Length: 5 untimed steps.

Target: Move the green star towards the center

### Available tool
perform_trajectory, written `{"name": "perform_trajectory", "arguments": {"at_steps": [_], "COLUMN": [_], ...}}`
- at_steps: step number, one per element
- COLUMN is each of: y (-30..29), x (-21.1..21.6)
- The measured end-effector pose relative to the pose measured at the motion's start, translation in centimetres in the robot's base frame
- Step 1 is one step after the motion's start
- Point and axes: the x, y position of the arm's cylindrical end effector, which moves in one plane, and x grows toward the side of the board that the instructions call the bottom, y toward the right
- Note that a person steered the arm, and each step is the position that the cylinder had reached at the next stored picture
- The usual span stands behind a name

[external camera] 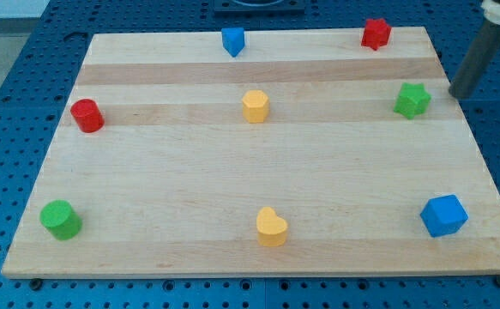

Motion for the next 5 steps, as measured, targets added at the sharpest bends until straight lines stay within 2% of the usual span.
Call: {"name": "perform_trajectory", "arguments": {"at_steps": [2,3,4,5], "y": [-6.1,-5.6,-0.7,-0.5], "x": [0.4,1.2,4.5,5.3]}}
